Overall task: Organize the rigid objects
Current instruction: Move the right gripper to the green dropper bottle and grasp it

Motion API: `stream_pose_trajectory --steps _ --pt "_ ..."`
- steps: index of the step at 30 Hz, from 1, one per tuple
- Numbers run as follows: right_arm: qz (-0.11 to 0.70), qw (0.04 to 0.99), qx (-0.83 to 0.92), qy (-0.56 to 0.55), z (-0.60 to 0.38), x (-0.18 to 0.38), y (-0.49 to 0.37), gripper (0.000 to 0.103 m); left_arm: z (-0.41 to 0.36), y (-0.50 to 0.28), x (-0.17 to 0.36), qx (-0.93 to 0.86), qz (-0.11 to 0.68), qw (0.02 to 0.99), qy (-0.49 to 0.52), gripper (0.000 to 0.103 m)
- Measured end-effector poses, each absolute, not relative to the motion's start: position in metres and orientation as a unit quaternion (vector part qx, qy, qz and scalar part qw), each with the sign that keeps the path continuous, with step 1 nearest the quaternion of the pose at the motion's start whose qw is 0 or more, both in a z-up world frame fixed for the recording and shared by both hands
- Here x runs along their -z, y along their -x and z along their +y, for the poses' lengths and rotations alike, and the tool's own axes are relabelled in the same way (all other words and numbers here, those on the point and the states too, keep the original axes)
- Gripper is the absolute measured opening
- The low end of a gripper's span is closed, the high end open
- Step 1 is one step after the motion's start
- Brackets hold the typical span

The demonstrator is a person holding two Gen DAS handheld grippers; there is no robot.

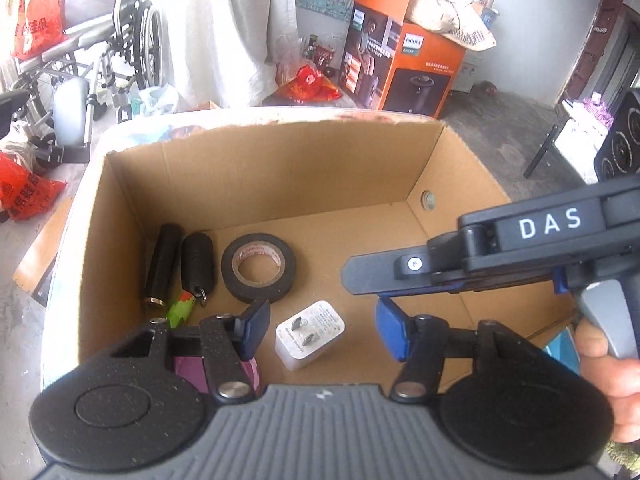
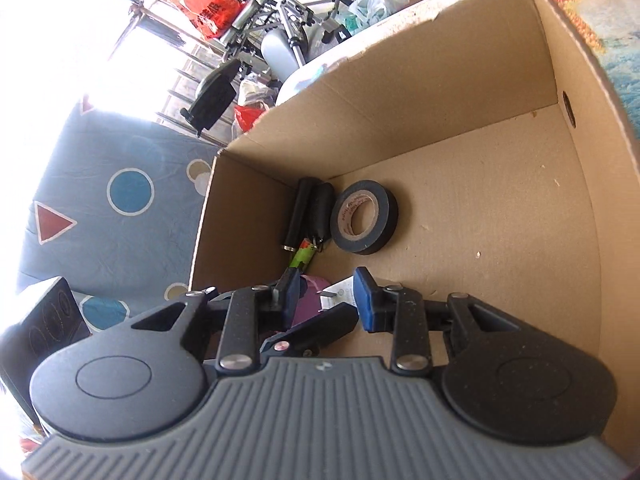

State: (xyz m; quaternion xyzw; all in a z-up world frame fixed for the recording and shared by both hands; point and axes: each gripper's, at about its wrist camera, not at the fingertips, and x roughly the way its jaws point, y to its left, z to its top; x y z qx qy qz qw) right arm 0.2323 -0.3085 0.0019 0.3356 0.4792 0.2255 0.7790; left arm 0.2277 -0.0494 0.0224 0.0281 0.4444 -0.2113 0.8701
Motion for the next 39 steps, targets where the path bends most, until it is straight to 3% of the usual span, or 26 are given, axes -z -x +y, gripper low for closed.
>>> stream_pose_trajectory --steps 7,13,19,22,29,35,39 --pt "0.371 0.831 -0.245 -0.335 -0.345 -0.067 -0.149 0.031 -0.035 -0.159 -0.062 0.233 0.359 0.903 -0.038 0.066" --pt "0.308 0.873 -0.237 -0.294 -0.358 -0.087 -0.073 0.033 -0.022 -0.103 -0.060 0.249 0.314 0.916 -0.019 0.070" --pt "0.334 0.883 -0.224 -0.241 -0.323 -0.056 -0.051 0.033 -0.030 -0.081 -0.021 0.252 0.310 0.916 -0.028 0.066" --pt "0.357 0.884 -0.210 -0.218 -0.299 -0.036 -0.055 0.033 -0.037 -0.080 -0.002 0.240 0.316 0.917 -0.040 0.054" --pt "0.379 0.882 -0.218 -0.176 -0.262 -0.023 -0.072 0.033 -0.042 -0.087 0.021 0.230 0.327 0.915 -0.054 0.042" --pt "0.391 0.884 -0.210 -0.146 -0.243 -0.012 -0.093 0.030 -0.044 -0.096 0.027 0.234 0.334 0.912 -0.047 0.040" --pt "0.398 0.880 -0.212 -0.148 -0.243 -0.007 -0.099 0.021 -0.046 -0.095 0.029 0.237 0.332 0.912 -0.048 0.040"
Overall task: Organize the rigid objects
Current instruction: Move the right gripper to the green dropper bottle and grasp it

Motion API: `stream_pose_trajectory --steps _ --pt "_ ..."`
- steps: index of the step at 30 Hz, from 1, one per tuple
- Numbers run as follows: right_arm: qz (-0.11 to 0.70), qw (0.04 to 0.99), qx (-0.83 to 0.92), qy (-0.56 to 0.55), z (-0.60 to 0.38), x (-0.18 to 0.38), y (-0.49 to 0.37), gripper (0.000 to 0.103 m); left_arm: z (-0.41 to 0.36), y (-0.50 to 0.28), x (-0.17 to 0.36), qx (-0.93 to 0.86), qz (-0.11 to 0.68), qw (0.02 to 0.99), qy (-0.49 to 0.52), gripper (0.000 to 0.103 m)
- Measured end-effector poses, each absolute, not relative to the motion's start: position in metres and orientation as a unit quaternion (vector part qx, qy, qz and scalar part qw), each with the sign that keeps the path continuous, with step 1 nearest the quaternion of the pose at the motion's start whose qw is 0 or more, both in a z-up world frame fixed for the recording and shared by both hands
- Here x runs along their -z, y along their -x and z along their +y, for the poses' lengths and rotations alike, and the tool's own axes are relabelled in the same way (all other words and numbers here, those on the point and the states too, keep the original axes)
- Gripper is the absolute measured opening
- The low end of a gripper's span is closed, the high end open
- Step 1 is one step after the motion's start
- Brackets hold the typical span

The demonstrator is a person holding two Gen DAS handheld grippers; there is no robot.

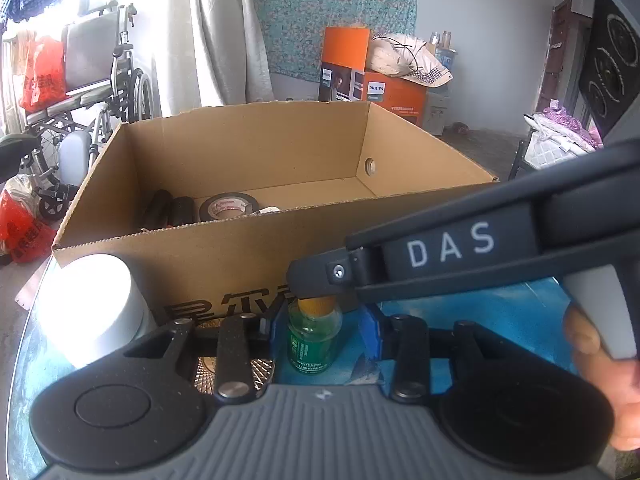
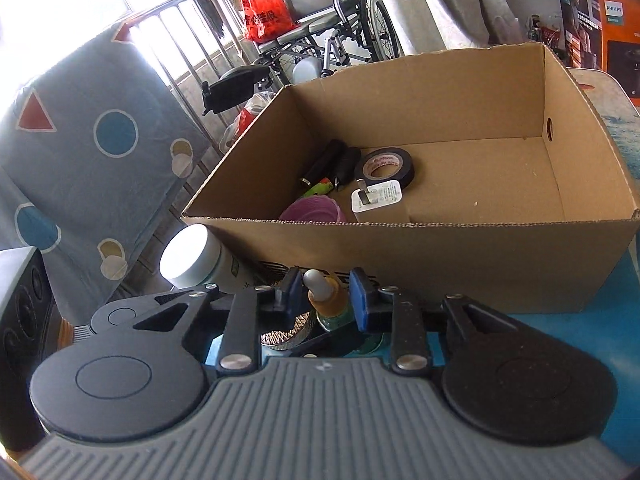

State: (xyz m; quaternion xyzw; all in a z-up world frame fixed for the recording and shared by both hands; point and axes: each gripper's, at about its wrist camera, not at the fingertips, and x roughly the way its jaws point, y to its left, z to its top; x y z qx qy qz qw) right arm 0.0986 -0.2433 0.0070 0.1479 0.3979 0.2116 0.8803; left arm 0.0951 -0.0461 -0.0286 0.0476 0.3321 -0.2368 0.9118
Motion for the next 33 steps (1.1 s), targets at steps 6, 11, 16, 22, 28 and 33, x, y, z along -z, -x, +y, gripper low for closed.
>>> stream_pose_trajectory --steps 6,11,16,22,28,33 --pt "0.398 0.883 -0.200 -0.146 -0.251 -0.007 -0.093 0.020 -0.049 -0.088 0.030 0.256 0.335 0.906 -0.031 0.040" --pt "0.401 0.886 -0.183 -0.141 -0.266 -0.008 -0.079 0.020 -0.059 -0.076 0.032 0.289 0.335 0.896 -0.029 0.040" --pt "0.403 0.887 -0.171 -0.144 -0.277 -0.007 -0.069 0.020 -0.065 -0.068 0.035 0.299 0.330 0.895 -0.034 0.040" --pt "0.398 0.895 -0.165 -0.117 -0.270 -0.008 -0.066 0.022 -0.073 -0.072 0.046 0.290 0.335 0.893 -0.076 0.045" --pt "0.408 0.893 -0.160 -0.108 -0.266 -0.004 -0.069 0.022 -0.083 -0.077 0.058 0.289 0.334 0.893 -0.087 0.043" --pt "0.415 0.890 -0.159 -0.105 -0.263 0.003 -0.072 0.024 -0.089 -0.078 0.067 0.290 0.332 0.893 -0.094 0.039"
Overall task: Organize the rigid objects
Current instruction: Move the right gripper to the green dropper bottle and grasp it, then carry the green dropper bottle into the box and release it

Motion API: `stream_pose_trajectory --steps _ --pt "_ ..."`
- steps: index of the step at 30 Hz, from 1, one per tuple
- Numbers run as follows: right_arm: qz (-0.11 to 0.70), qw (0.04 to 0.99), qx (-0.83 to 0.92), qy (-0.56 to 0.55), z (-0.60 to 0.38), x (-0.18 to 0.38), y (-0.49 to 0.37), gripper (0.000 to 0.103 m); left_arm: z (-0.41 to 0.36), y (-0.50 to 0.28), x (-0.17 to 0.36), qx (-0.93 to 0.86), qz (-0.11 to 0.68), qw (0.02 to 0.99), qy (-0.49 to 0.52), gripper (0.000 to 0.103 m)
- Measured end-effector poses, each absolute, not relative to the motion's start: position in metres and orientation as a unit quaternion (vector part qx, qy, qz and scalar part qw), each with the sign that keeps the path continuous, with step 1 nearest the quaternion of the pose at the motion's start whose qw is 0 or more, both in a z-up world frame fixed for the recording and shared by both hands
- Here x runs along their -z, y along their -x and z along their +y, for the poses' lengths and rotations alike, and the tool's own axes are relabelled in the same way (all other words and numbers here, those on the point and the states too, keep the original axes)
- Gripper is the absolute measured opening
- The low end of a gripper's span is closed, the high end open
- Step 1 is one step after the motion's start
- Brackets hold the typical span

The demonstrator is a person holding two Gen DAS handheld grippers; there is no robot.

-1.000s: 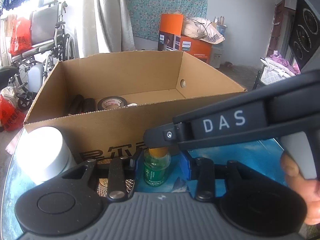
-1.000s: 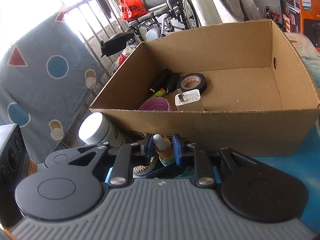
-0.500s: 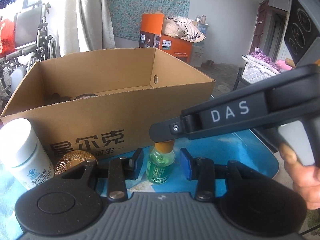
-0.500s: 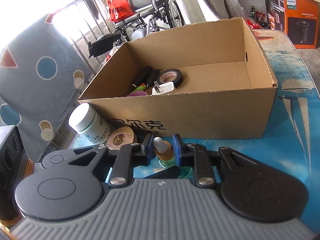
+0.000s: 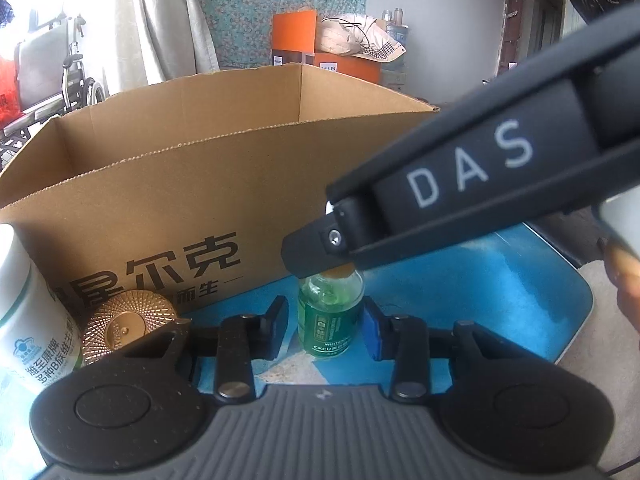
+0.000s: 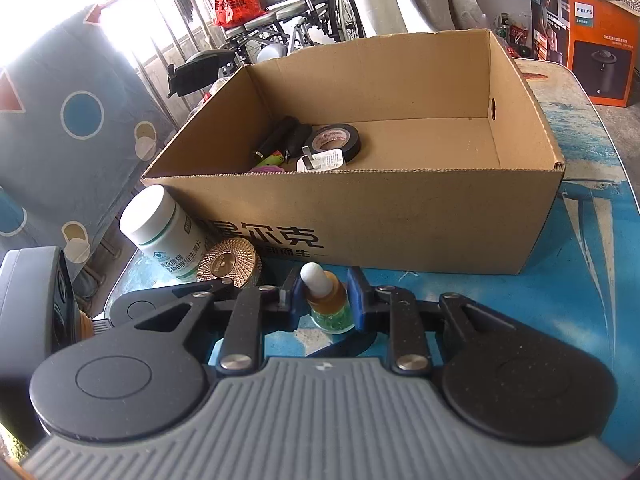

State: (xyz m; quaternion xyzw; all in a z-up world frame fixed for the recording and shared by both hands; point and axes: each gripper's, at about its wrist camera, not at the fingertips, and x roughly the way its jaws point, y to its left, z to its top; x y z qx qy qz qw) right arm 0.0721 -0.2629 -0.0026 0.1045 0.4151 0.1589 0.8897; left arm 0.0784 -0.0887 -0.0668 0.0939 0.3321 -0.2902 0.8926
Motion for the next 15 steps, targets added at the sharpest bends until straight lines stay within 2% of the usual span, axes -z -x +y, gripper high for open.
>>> stream_pose_trajectory --steps 4,9,15 --pt "0.415 0.890 -0.158 -0.104 -0.262 0.005 -0.074 0.026 -0.091 -0.080 0.071 0.292 0.337 0.891 -0.085 0.034" --pt "0.409 0.893 -0.157 -0.100 -0.261 0.003 -0.071 0.021 -0.092 -0.075 0.072 0.291 0.336 0.892 -0.082 0.034" --pt "0.387 0.903 -0.167 -0.084 -0.257 -0.020 -0.060 0.021 -0.087 -0.062 0.045 0.290 0.305 0.904 -0.083 0.033"
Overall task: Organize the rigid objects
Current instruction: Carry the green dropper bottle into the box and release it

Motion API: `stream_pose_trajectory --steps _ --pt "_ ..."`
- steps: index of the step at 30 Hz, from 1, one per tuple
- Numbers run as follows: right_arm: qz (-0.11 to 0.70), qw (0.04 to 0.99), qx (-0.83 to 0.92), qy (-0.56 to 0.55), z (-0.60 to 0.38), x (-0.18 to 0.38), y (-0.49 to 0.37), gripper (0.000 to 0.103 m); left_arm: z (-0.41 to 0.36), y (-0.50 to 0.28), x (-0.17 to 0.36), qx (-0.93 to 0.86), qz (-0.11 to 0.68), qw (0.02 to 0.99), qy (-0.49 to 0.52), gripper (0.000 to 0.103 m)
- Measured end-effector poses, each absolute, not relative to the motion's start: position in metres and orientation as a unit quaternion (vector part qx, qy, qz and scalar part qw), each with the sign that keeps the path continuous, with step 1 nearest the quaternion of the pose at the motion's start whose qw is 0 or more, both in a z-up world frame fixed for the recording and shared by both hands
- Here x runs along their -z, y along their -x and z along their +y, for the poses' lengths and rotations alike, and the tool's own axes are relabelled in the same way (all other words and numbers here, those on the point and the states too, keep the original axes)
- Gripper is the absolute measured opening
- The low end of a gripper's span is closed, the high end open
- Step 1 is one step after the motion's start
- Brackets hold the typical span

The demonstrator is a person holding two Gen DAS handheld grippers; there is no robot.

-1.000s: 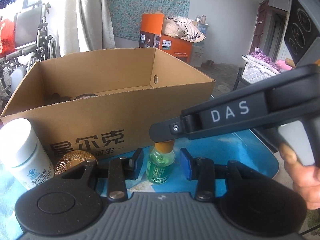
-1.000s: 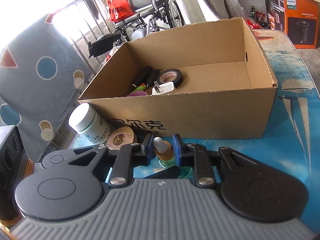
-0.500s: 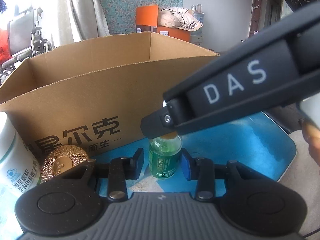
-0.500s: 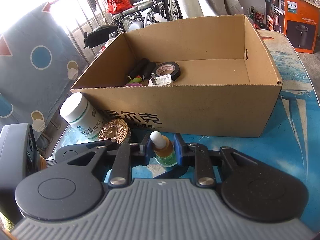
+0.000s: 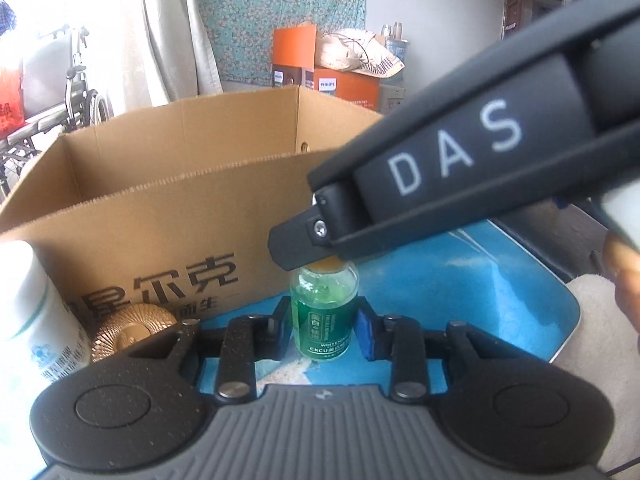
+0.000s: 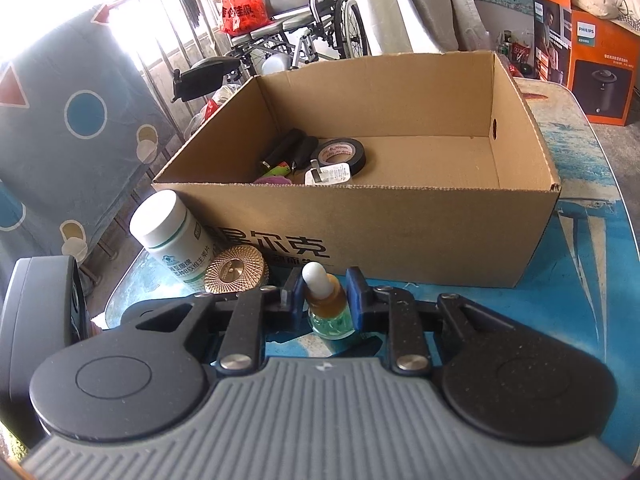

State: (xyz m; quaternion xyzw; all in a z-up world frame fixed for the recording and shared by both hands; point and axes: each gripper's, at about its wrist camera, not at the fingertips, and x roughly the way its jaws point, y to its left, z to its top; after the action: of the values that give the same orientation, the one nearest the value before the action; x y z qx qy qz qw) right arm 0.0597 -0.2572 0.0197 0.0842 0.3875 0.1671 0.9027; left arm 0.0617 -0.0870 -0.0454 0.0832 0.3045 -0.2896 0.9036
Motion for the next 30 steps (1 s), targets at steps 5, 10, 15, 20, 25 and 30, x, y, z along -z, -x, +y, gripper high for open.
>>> stream_pose_trajectory --steps 5,10,15,20,25,30 --pt "0.342 0.917 -0.195 -0.068 -0.255 -0.065 -0.055 0.021 -0.079 -0.061 -0.005 0.281 0.254 0.922 -0.078 0.033" --pt "0.312 0.921 -0.226 -0.067 -0.264 -0.109 -0.081 0.021 -0.079 -0.087 -0.049 0.278 0.227 0.931 -0.070 0.033" --pt "0.324 0.913 -0.235 -0.075 -0.280 -0.131 -0.140 0.021 -0.093 -0.144 -0.065 0.272 0.255 0.927 -0.050 0.033" --pt "0.362 0.900 -0.228 -0.083 -0.298 -0.124 -0.220 0.020 -0.103 -0.214 -0.054 0.266 0.310 0.913 -0.025 0.033" --pt "0.405 0.879 -0.227 -0.113 -0.315 -0.089 -0.285 0.020 -0.111 -0.277 -0.031 0.249 0.371 0.894 -0.017 0.033" --pt "0.428 0.868 -0.224 -0.114 -0.318 -0.055 -0.321 0.020 -0.115 -0.317 -0.008 0.228 0.421 0.878 -0.014 0.033"
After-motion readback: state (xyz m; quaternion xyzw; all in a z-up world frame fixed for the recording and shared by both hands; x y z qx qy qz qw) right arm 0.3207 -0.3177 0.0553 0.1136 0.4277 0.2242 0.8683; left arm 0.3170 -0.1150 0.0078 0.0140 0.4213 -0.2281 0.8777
